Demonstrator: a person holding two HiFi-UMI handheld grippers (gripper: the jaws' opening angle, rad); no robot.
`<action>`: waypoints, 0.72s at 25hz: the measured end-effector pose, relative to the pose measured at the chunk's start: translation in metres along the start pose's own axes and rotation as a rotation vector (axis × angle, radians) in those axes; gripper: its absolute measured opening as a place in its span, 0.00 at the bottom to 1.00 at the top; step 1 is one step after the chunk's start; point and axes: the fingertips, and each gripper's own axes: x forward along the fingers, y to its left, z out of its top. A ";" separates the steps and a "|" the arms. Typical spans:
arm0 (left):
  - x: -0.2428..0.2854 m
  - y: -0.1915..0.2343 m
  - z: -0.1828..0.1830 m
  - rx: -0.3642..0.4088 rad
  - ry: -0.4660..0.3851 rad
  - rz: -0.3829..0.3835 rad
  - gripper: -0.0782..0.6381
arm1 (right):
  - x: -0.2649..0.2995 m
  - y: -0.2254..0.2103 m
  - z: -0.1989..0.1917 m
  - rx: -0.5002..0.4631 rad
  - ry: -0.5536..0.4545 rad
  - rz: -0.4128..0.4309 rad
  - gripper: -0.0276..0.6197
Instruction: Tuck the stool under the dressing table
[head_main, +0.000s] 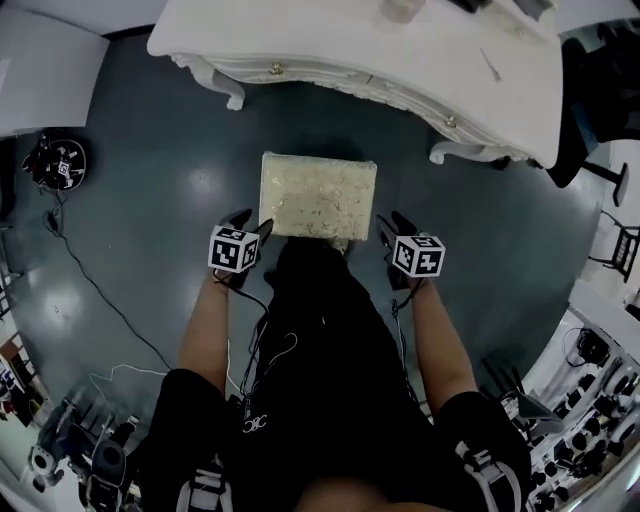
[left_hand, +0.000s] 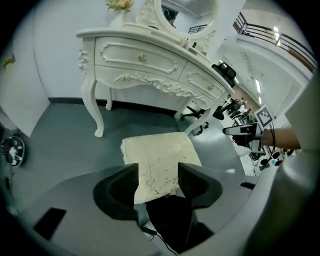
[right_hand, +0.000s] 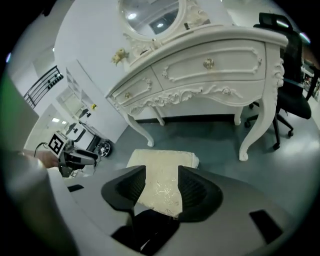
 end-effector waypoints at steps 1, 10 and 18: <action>0.014 0.007 -0.004 -0.011 0.012 -0.017 0.45 | 0.013 -0.007 -0.004 0.007 0.009 0.008 0.39; 0.107 0.075 -0.032 -0.158 0.039 -0.111 0.46 | 0.119 -0.063 -0.046 0.081 0.083 0.036 0.39; 0.163 0.108 -0.045 -0.209 0.044 -0.191 0.46 | 0.161 -0.091 -0.079 0.156 0.085 0.031 0.39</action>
